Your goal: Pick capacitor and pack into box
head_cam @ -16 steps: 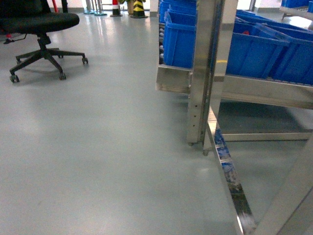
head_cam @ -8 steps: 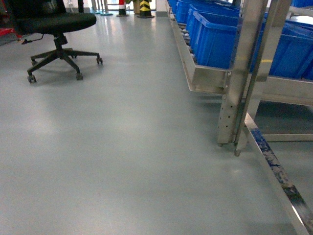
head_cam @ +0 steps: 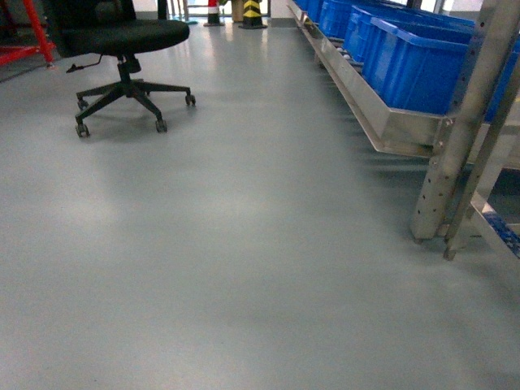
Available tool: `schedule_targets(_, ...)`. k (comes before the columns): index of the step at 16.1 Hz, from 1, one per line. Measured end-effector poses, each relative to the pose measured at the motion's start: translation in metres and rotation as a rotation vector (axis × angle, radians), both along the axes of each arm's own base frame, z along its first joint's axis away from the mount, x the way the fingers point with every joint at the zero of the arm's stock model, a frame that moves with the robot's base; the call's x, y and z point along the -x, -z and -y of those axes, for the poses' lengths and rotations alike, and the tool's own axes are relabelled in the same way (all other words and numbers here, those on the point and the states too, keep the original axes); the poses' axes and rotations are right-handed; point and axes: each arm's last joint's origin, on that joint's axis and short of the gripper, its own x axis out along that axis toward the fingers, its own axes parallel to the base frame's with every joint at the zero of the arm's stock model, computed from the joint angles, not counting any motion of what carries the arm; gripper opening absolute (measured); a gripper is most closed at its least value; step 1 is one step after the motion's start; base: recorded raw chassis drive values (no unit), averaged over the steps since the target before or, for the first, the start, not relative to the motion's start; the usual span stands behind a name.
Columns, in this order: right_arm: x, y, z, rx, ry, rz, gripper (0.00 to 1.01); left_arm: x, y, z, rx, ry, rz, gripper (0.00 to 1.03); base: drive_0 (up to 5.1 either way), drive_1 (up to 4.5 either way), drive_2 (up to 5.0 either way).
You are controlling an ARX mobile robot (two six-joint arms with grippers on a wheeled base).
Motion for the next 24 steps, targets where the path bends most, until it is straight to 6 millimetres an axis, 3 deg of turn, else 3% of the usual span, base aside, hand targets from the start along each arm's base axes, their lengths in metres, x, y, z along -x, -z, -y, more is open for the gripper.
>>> schedule_targets(24,0.0,-0.0001,0.0,0.0,0.0,0.001,0.98,0.0,0.0,0.0,0.0,0.0,0.0,0.44,-4.9,2.44,2.4)
